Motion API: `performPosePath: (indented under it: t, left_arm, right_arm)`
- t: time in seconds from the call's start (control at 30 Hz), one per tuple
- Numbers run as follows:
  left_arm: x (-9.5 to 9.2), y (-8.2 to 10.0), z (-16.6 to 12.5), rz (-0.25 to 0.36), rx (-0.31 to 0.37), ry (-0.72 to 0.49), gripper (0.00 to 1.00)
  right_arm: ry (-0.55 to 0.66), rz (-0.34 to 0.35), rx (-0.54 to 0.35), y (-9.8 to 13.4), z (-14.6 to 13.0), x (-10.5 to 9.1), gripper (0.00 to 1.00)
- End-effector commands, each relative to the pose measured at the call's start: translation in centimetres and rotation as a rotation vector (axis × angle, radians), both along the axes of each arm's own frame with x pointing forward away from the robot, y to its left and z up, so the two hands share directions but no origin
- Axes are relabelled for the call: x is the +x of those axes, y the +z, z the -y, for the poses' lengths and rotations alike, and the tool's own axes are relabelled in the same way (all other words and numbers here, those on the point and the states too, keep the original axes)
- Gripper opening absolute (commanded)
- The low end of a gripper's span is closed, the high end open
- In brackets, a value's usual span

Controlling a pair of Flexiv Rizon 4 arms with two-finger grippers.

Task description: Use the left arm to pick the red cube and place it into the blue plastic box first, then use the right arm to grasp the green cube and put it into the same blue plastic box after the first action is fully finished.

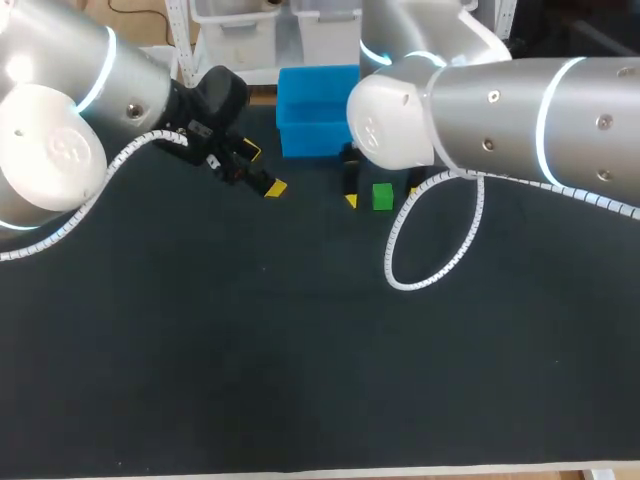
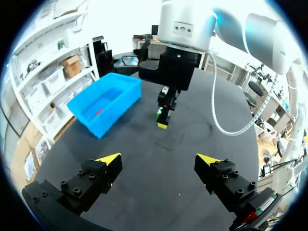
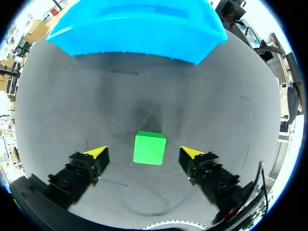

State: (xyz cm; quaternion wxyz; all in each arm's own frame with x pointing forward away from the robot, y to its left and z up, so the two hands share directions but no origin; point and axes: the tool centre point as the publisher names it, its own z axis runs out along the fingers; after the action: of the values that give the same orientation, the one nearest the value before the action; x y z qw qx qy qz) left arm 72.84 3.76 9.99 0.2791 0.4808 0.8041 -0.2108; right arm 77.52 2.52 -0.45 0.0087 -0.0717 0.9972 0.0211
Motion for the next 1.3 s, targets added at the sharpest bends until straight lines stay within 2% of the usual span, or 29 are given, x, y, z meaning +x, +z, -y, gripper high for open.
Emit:
performPosePath:
  t: [0.03,0.63,1.3]
  left_arm:
    - [0.0,-0.1,-0.1,0.002,-0.005,-0.003,1.0]
    - [0.0,-0.1,-0.1,0.002,-0.005,-0.003,1.0]
    - [0.0,-0.1,-0.1,0.002,-0.005,-0.003,1.0]
  right_arm:
    - [-0.003,0.003,0.004,-0.1,0.1,0.0,0.0]
    - [-0.001,-0.01,-0.014,-0.4,0.5,-0.3,0.0]
    - [-0.017,0.027,-0.033,2.0,1.6,-0.3,0.0]
